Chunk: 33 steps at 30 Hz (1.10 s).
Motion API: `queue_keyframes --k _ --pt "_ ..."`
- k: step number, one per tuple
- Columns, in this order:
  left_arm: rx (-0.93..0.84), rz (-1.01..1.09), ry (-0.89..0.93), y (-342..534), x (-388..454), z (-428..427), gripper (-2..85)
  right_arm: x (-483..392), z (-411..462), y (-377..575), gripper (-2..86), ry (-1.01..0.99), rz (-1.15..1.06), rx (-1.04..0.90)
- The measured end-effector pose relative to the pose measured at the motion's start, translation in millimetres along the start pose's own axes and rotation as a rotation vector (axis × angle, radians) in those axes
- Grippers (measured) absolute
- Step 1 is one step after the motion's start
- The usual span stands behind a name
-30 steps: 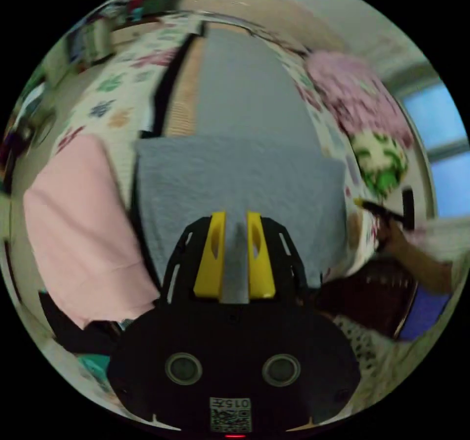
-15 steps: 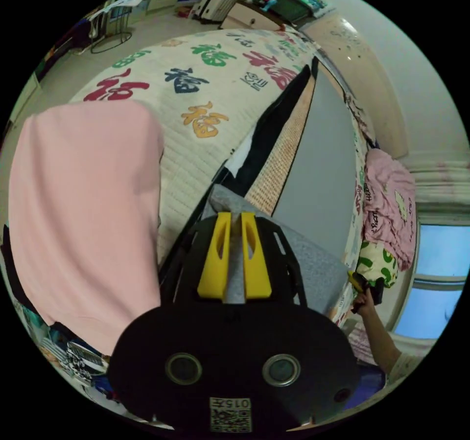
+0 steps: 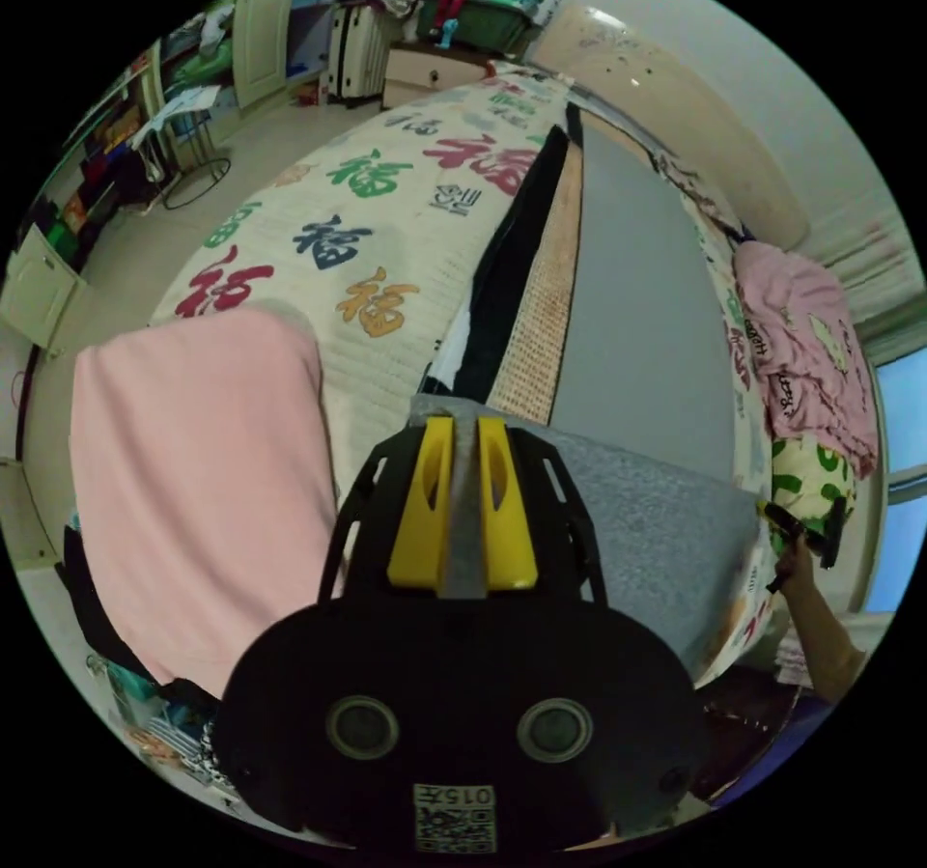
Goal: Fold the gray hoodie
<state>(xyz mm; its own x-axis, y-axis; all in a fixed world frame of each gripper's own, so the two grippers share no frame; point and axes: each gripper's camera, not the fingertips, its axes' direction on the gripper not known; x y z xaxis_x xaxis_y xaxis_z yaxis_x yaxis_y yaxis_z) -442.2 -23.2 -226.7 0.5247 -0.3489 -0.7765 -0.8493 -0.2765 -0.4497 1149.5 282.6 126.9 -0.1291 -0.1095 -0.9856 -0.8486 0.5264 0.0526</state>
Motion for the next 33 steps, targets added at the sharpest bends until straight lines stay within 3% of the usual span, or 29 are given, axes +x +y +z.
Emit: queue_keyframes --k 4,7,11,14,17,20,24,27,31,33 --pt "0.010 0.250 0.002 48 56 -37 4.6 -30 -19 49 4.7 -0.117 -0.296 -0.007" --pt "-0.173 0.459 0.108 108 118 -37 6.1 -47 -8 89 7.3 -0.268 -0.368 -0.139" --pt "-0.374 0.279 0.272 185 127 -21 10.1 -29 36 130 10.4 -0.499 -0.065 -0.355" --pt "-0.426 0.179 0.327 215 122 0 11.3 -19 61 140 11.0 -0.571 0.032 -0.389" --pt "-0.460 0.140 0.348 216 123 27 9.7 -17 86 133 10.1 -0.554 0.030 -0.470" --pt "-0.457 0.153 0.327 209 126 31 2.8 -14 102 127 3.5 -0.566 0.008 -0.529" --pt "-0.424 0.204 0.352 199 130 15 0.2 -4 102 121 1.2 -0.533 -0.013 -0.492" --pt "-0.431 0.237 0.343 193 145 13 1.2 0 105 117 0.7 -0.491 -0.047 -0.479" --pt "-0.480 0.152 0.416 187 150 19 11.3 2 120 112 0.4 -0.456 -0.052 -0.487" --pt "-0.460 0.141 0.423 186 154 17 9.8 3 126 111 0.3 -0.450 -0.052 -0.487"
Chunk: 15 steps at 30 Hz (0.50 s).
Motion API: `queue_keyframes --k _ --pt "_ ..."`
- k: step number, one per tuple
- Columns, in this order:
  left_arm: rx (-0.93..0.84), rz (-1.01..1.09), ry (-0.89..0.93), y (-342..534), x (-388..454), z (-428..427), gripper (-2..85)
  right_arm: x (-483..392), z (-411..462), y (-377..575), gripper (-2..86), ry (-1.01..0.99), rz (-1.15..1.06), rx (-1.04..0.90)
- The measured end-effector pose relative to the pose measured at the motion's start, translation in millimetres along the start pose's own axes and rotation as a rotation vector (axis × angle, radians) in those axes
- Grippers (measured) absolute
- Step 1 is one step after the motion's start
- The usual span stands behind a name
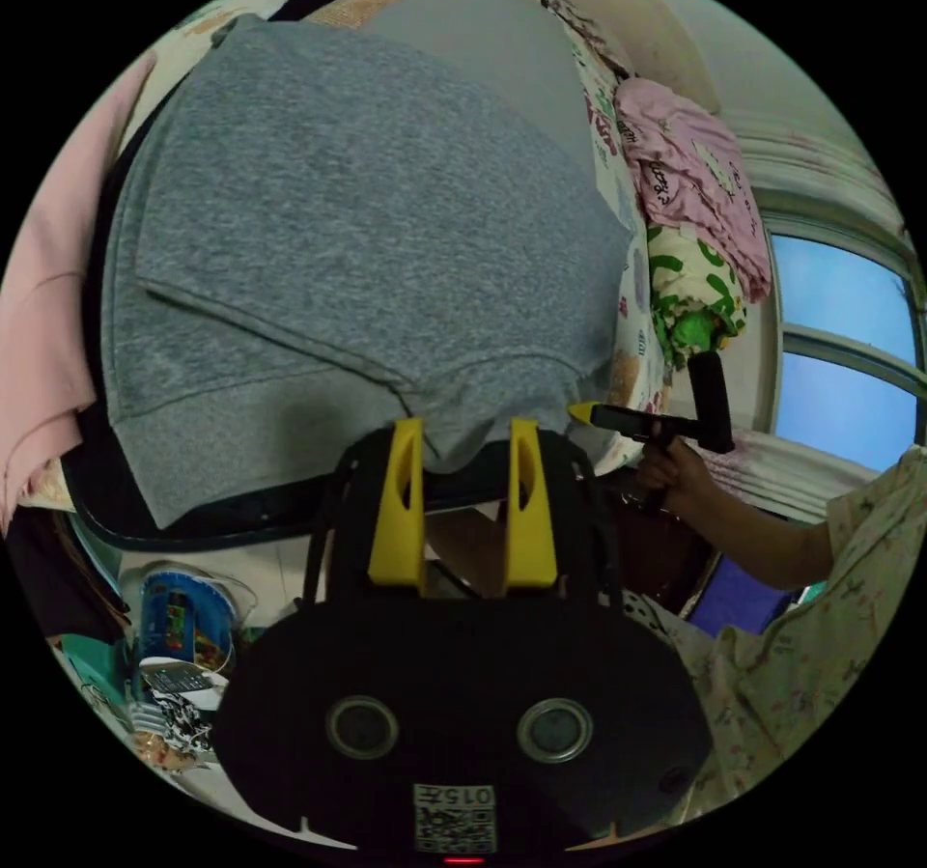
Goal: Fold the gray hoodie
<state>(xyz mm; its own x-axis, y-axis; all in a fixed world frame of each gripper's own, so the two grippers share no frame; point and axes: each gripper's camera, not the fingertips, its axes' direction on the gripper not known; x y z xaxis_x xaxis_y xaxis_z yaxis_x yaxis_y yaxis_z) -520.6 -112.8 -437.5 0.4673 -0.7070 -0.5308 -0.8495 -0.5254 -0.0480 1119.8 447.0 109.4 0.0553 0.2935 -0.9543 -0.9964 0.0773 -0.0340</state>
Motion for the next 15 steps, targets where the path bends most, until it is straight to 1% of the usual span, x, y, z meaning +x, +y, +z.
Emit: queue_keyframes --k 2,5,7,9,12,14,15 --pt "0.013 -0.012 0.002 -6 2 0 7.4 5 3 -3 0.3 0.013 -0.010 0.004" --pt "-0.015 -0.029 0.045 -20 6 -3 4.8 11 4 -6 0.2 0.020 -0.021 0.005" --pt "-0.024 0.007 0.032 -27 18 -12 5.5 15 6 -8 0.2 0.019 -0.024 0.002" --pt "-0.023 -0.005 0.035 -31 31 -23 10.4 19 8 -10 0.2 0.020 -0.025 0.001" --pt "-0.007 -0.006 0.075 -41 48 -23 10.6 27 16 -14 0.2 0.025 -0.025 -0.003" --pt "-0.020 -0.001 0.088 -54 60 -17 8.1 35 20 -15 0.2 0.019 -0.013 -0.002" --pt "-0.031 -0.008 0.081 -62 69 -16 5.5 36 21 -15 0.2 0.018 -0.011 0.000"
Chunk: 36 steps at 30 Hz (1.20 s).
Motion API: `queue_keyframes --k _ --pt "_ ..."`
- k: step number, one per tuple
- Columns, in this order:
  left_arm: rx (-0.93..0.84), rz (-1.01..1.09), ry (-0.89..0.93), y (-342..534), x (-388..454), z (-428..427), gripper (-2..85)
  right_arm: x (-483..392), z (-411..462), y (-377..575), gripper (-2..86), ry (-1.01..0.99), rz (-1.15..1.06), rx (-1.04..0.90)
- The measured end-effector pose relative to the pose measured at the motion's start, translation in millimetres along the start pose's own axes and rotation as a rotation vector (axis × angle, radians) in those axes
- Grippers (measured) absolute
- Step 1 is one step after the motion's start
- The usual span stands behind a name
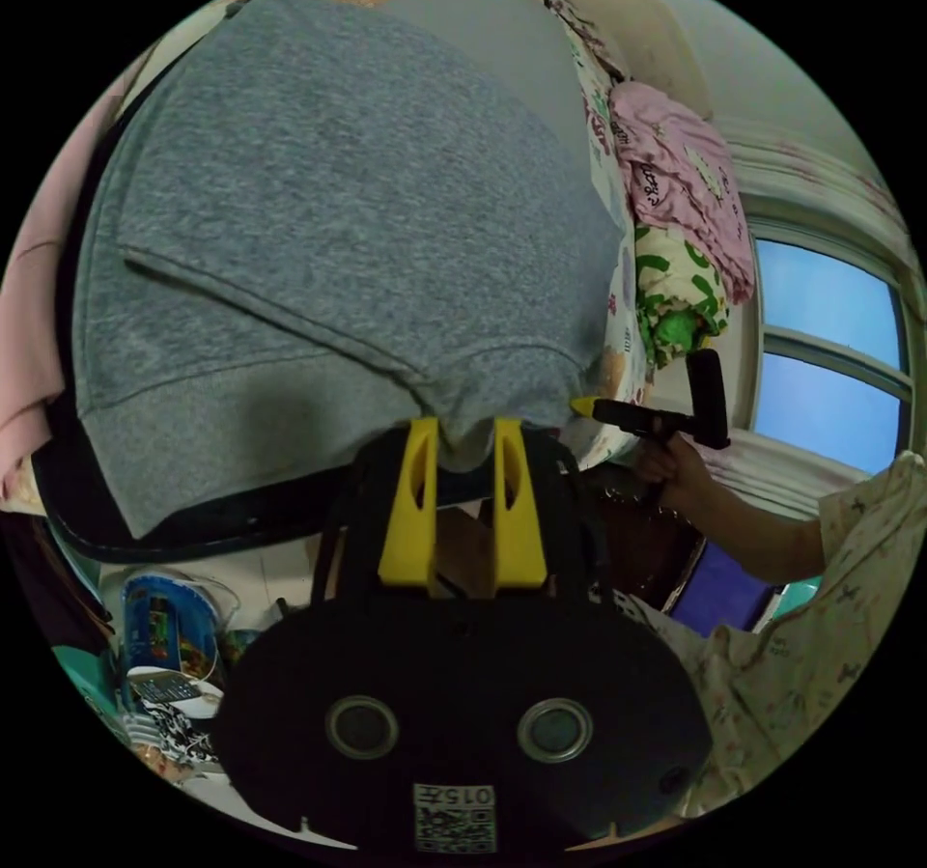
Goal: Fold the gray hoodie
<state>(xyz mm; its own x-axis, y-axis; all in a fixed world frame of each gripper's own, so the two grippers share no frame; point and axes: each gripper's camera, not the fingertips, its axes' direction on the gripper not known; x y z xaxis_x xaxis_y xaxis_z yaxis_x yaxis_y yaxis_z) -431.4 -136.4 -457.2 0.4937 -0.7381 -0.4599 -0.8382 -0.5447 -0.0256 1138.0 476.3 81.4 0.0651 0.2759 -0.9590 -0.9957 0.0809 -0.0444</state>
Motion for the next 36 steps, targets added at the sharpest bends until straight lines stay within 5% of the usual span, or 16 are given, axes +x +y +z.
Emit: queue_keyframes --k 4,15,25,30,36 --pt "0.011 0.000 0.002 -17 28 -17 1.9 4 4 -1 0.2 0.071 -0.059 -0.015" --pt "-0.083 0.136 -0.340 -98 172 -20 2.5 7 60 -9 1.6 0.462 -0.288 -0.102" --pt "-0.127 0.169 -0.429 -152 291 -86 7.0 87 8 34 9.3 0.243 0.000 0.107" --pt "-0.021 0.357 -0.482 -217 401 -127 7.6 147 -18 71 9.5 0.215 0.198 0.262" --pt "-0.017 0.670 -0.420 -368 554 -66 9.9 193 -9 76 10.5 0.123 0.277 0.333"
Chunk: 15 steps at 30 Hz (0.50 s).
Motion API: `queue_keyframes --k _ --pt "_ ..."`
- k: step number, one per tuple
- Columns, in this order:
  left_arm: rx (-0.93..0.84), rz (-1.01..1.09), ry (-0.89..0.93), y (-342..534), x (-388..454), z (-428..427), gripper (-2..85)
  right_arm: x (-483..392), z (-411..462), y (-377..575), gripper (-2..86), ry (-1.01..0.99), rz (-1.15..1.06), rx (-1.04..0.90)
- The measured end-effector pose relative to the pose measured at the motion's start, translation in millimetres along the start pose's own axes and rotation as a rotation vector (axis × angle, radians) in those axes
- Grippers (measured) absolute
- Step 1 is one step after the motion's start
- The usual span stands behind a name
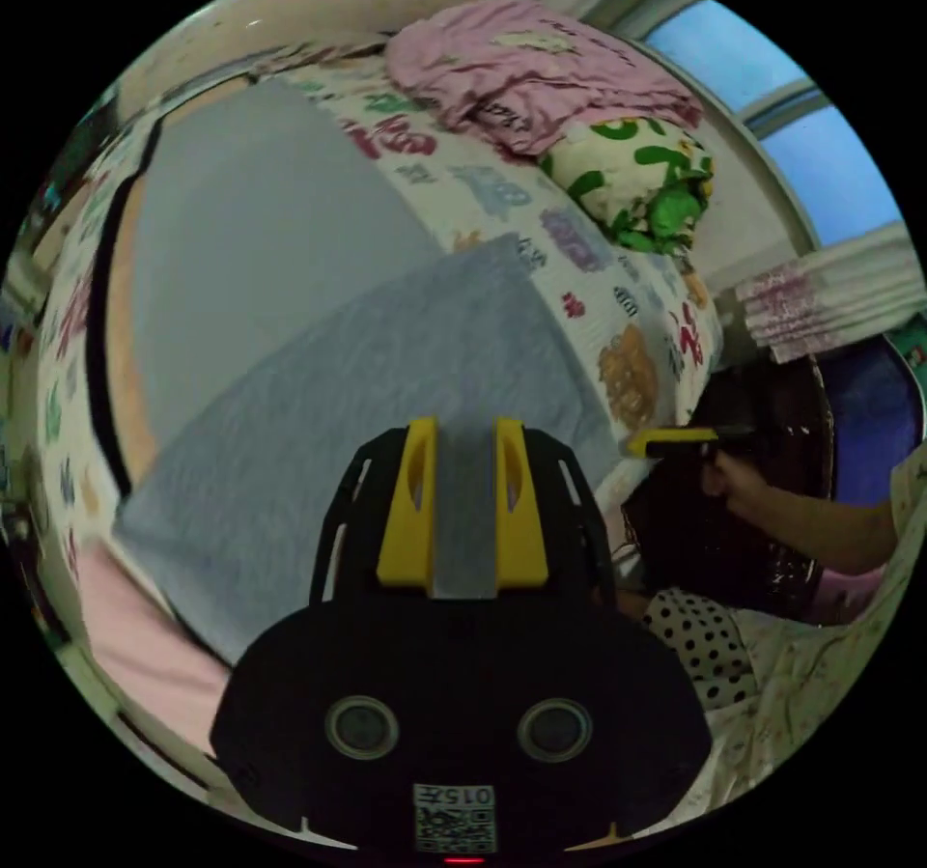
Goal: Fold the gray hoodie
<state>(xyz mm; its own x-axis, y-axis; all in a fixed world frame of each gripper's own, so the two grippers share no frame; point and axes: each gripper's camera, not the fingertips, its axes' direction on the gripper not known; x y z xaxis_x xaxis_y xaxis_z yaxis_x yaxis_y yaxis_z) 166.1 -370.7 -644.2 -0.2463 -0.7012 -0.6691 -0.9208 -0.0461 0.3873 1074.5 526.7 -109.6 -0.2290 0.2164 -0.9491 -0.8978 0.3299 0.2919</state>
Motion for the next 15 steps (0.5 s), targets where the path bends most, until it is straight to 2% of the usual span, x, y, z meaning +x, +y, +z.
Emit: queue_keyframes --k 3,6,9,13,15 --pt "-0.033 0.156 0.088 -116 32 25 10.9 11 17 -6 10.0 -0.034 0.005 -0.023" --pt "-0.048 0.225 0.059 -211 57 55 11.3 25 31 -6 6.6 -0.132 0.039 -0.071" --pt "-0.110 0.222 -0.013 -283 69 95 11.4 36 31 3 4.7 -0.204 0.034 -0.050" --pt "-0.214 0.157 -0.060 -334 63 141 9.8 58 24 25 3.0 -0.309 0.112 0.032" --pt "-0.276 0.097 -0.126 -347 50 162 5.3 61 22 32 2.5 -0.317 0.120 0.056"
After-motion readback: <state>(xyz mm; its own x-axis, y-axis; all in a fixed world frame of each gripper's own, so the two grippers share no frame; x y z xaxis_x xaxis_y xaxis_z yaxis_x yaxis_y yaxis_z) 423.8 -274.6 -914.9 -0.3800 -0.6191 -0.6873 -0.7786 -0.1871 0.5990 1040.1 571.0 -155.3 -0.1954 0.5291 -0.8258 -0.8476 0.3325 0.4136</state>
